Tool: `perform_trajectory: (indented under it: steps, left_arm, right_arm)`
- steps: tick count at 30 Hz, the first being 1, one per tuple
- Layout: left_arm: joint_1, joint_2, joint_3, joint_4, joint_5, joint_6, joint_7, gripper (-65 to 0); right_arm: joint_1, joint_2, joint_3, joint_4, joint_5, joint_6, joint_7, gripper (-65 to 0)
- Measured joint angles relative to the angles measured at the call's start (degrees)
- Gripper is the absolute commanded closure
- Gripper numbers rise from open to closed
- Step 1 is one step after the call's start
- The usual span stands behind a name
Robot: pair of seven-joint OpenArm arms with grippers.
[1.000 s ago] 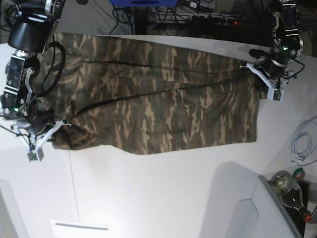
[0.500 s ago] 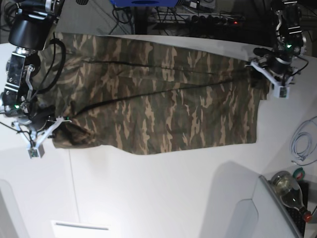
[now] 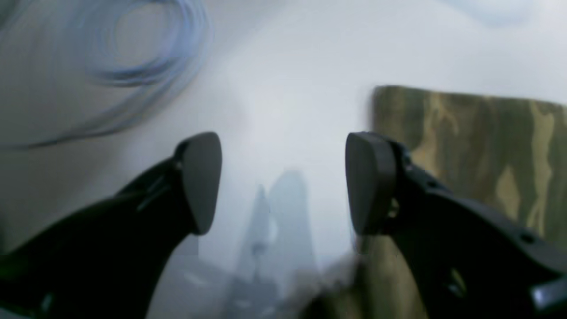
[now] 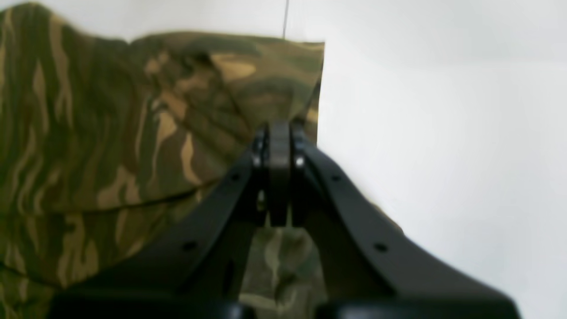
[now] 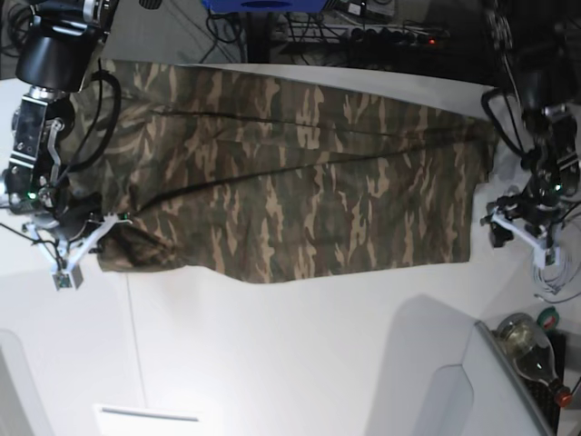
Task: Layout the t-shirt on the table in an organized manner, then fold the t-shirt properly
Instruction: 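Grasp the shirt edge corners with both grippers and pull them apart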
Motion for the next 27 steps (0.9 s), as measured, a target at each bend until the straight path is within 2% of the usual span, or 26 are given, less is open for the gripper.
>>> perform_trajectory:
  steps: [4,7,11,13,16,19,22,24,25,27]
  left_arm:
    - [-7.1,0.7,2.1,-10.6,-0.4,-0.2,-0.2,-42.0]
    - [-10.4,0.7,2.1,-14.3,-0.3,-2.8,-0.1,-42.0]
    - [-14.5,1.9,2.1,-19.5,0.4,-3.1,-0.7,-42.0]
    - [-16.2,2.3,4.2,-23.6,1.1,-3.1,-0.6,-42.0]
    - [-17.9,2.8,7.7,-28.4,2.4,-3.1,-5.5,-41.3]
    - [-18.2,3.3,7.8,-31.8,1.8,0.0,-11.7,-41.1]
    - [-18.1,3.2,8.0,-32.3,1.7,0.4,-12.7,-40.6]
    - [-18.0,3.3,8.4,-32.3,1.8,0.8,-12.8,-34.7]
    - [-18.0,3.2,8.5,-32.4,2.0,1.2,-12.8,-27.3]
    - [-17.9,3.2,8.5,-32.4,2.1,1.6,-12.7,-8.6]
  right_arm:
    - [0.0,0.1,0.0,0.0,-0.2,0.0,-0.1,-0.5]
    - [0.0,0.1,0.0,0.0,-0.2,0.0,-0.1,-0.5]
    - [0.0,0.1,0.0,0.0,-0.2,0.0,-0.1,-0.5]
    - [0.0,0.1,0.0,0.0,-0.1,0.0,-0.1,-0.5]
    - [0.0,0.1,0.0,0.1,0.0,0.0,0.0,-0.5]
    - [0.0,0.2,0.3,0.1,0.0,0.0,0.0,-0.5]
    - [0.0,0.4,0.3,0.0,-0.1,0.0,-0.1,-0.5]
    - [0.0,0.6,0.3,0.0,0.0,0.0,0.0,-0.5]
    - [0.0,0.6,0.3,0.0,-0.1,0.0,-0.1,-0.5]
    - [0.0,0.6,0.3,0.0,0.0,0.0,0.0,-0.5]
